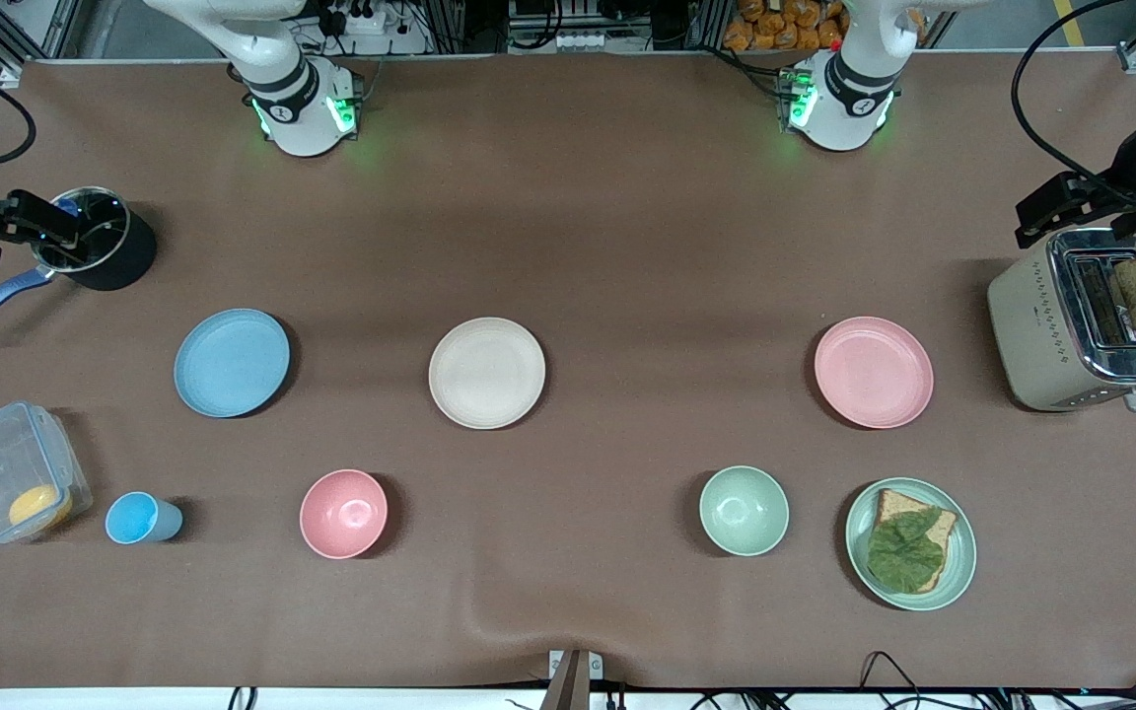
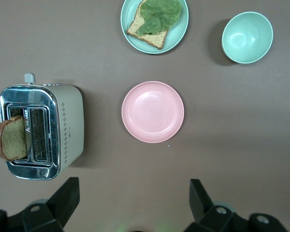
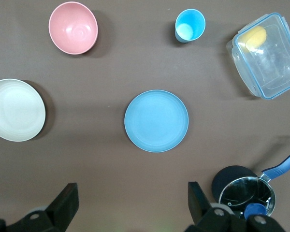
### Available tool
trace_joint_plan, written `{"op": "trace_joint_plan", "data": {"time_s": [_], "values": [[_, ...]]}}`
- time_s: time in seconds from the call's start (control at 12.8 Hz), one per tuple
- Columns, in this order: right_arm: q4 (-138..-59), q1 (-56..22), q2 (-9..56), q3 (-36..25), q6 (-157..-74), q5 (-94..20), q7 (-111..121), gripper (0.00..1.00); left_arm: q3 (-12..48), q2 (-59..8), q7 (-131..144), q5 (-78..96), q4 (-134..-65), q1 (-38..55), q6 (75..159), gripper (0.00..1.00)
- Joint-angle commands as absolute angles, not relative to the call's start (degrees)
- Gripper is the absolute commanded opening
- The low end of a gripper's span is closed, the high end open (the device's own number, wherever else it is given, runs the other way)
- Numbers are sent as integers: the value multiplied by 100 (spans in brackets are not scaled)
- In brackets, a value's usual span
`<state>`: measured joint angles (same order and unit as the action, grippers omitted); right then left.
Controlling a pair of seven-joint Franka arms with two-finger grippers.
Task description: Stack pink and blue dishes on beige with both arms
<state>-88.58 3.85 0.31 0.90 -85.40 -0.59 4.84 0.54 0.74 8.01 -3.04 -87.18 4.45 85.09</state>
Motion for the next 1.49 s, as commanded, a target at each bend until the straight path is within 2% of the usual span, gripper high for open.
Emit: {"op": "trace_joint_plan", "data": {"time_s": [0.0, 0.63, 0.7, 1.1, 1.41], "values": [[-8833, 387, 9, 105, -8499, -18, 492, 100, 62, 97, 809, -360, -8640, 440, 8385, 100], [-8833, 396, 9, 97, -8499, -26, 492, 100, 79, 115, 782, -369, -8815, 431, 8472, 100], [-8833, 396, 9, 105, -8499, -26, 492, 100, 79, 88, 774, -413, -9050, 431, 8734, 100], [-8833, 396, 17, 97, -8499, -18, 544, 100, 70, 27, 747, -605, -11045, 352, 11184, 100], [-8894, 439, 315, 88, -8473, -18, 492, 100, 79, -762, 616, -624, -11434, -112, 12100, 100]]}}
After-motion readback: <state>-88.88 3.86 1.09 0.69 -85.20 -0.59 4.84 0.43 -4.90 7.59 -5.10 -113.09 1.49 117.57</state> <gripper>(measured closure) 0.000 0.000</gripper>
